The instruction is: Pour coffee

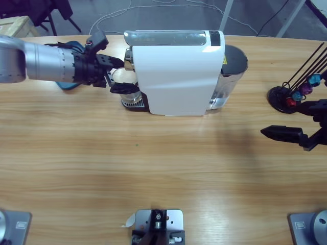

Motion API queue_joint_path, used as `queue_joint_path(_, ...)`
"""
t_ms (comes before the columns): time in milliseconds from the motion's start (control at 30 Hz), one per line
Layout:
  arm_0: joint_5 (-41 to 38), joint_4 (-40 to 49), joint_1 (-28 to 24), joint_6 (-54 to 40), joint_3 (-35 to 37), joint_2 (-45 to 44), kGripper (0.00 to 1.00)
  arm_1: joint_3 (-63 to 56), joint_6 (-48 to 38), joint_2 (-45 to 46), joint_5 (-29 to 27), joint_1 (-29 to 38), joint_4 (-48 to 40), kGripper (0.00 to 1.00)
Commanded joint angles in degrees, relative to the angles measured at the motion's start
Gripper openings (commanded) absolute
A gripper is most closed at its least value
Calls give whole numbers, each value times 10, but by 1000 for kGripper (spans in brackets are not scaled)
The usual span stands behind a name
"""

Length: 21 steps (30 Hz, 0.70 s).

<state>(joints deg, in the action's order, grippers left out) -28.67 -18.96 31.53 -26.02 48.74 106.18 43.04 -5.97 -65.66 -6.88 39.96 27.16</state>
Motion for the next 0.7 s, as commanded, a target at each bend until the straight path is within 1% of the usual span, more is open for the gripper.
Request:
queue_joint_path(33,0,-7,5,5,-38,10,853,-18,-2,-13,5,4,-10,1000)
queue_joint_path(167,9,-7,5,4,-47,5,854,-19,-2,-13,6,3,-11,1000)
queue_joint_path(200,13,-8,5,4,-48,5,878,-18,-2,-14,6,4,-11,1000)
queue_joint_path(333,13,-28,5,4,-48,9,876,-18,-2,-16,6,4,-11,1000)
queue_joint_path(400,13,-36,5,4,-49,11,884,-18,-2,-20,6,4,-11,1000)
queue_joint_path(467,13,-41,5,4,-50,13,917,-17,-2,-23,6,4,-11,1000)
queue_joint_path(567,13,-48,5,4,-52,17,915,-18,-2,-21,6,4,-11,1000)
queue_joint_path(600,13,-48,5,4,-52,18,895,-18,-2,-21,6,4,-11,1000)
queue_joint_path(633,13,-48,5,4,-53,19,793,-18,-2,-21,6,4,-11,1000)
queue_joint_path(667,13,-48,4,4,-55,20,634,-18,-2,-20,6,4,-11,1000)
queue_joint_path(700,13,-48,2,3,-56,20,501,-18,-1,-20,6,4,-11,1000)
